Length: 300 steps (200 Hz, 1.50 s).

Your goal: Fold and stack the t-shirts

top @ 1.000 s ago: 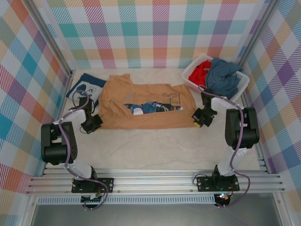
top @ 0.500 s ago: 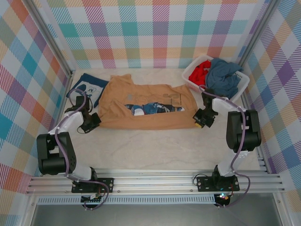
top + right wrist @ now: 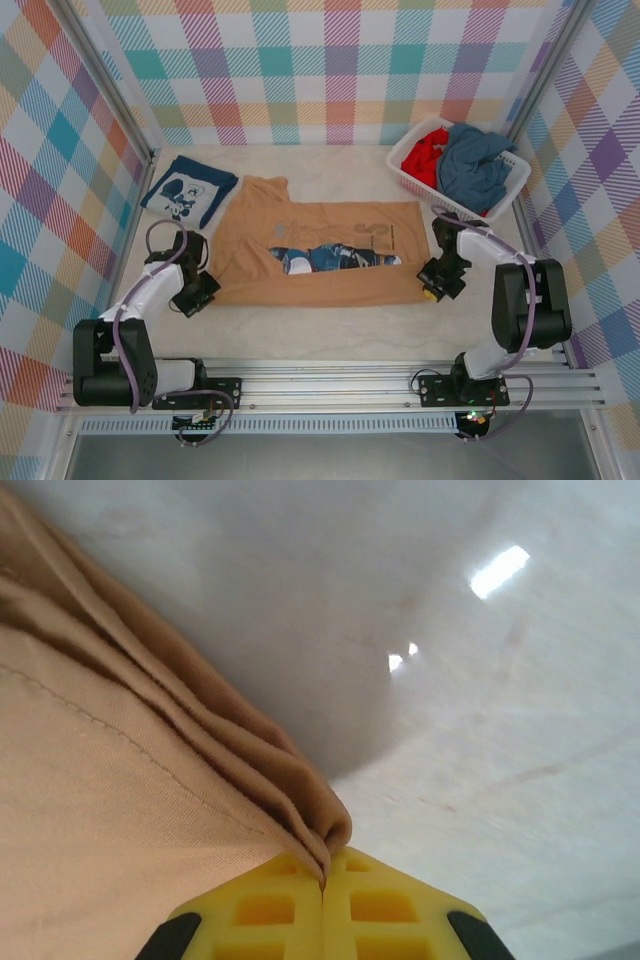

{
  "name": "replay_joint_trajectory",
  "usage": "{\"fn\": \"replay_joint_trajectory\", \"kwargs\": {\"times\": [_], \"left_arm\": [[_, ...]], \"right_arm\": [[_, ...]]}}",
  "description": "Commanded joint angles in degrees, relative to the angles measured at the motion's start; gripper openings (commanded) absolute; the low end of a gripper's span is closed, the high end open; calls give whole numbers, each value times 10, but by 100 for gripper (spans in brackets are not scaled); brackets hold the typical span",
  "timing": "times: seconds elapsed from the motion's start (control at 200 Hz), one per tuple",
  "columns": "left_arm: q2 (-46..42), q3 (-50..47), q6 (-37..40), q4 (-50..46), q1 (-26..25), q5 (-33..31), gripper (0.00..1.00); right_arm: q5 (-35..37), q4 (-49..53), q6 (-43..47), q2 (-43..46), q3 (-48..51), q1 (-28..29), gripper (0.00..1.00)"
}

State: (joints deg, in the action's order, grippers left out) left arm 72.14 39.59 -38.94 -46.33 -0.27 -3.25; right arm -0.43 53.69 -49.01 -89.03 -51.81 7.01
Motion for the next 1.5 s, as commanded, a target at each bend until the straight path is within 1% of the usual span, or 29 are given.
{"fn": "replay_joint_trajectory", "kwargs": {"times": [0.0,0.06,0.115,0.155,0.18,0.205,0.23,0.27,0.33,0.37,0.405,0.485,0.54,0.595,0.655,0.685,0.76,0.845,0.925,1.025,1.135,1.27,1.495], "left_arm": [[-46,-34,-97,-42,-16,-23,0],[-67,-45,-111,-45,-20,-21,0],[-77,-43,-105,-34,-21,-6,1],[-78,-28,-91,-29,-22,4,16],[-77,-13,-82,-29,-22,6,30],[-74,4,-72,-32,-22,6,41],[-69,27,-62,-37,-22,2,48],[-58,67,-49,-46,-22,-6,53],[-30,130,-26,-49,-23,-14,55],[-2,172,-12,-43,-22,-14,56],[30,208,1,-34,-18,-9,55],[126,291,16,-15,-9,8,52],[201,345,21,8,-4,30,48],[276,403,18,24,-3,36,41],[350,467,11,47,-1,42,37],[383,496,8,64,0,42,35],[464,575,4,86,1,50,33],[554,673,-2,79,3,60,31],[619,755,-4,54,4,58,30],[684,836,-6,24,10,61,30],[735,900,-10,15,20,77,29],[788,977,-12,12,28,114,29],[872,1089,-42,49,38,181,29]], "right_arm": [[34,64,-52,38,16,2,0],[40,73,-66,58,29,3,0],[39,68,-71,74,40,3,0],[34,63,-72,79,45,2,0],[30,61,-71,79,46,3,0],[27,60,-69,78,46,3,7],[23,61,-67,78,44,3,15],[22,65,-67,80,40,3,27],[27,71,-66,94,33,4,40],[33,77,-64,107,28,5,47],[38,80,-60,117,22,6,51],[41,82,-47,134,6,10,54],[40,77,-38,140,-4,14,55],[34,63,-24,143,-11,20,51],[24,43,-11,147,-15,26,46],[16,32,-4,150,-16,29,46],[4,24,2,155,-22,35,43],[4,24,6,163,-31,43,41],[6,33,4,171,-33,44,41],[9,42,-2,181,-28,44,41],[6,47,-14,192,-18,44,40],[6,48,-22,197,-11,44,40],[1,46,-17,182,-16,44,39]]}}
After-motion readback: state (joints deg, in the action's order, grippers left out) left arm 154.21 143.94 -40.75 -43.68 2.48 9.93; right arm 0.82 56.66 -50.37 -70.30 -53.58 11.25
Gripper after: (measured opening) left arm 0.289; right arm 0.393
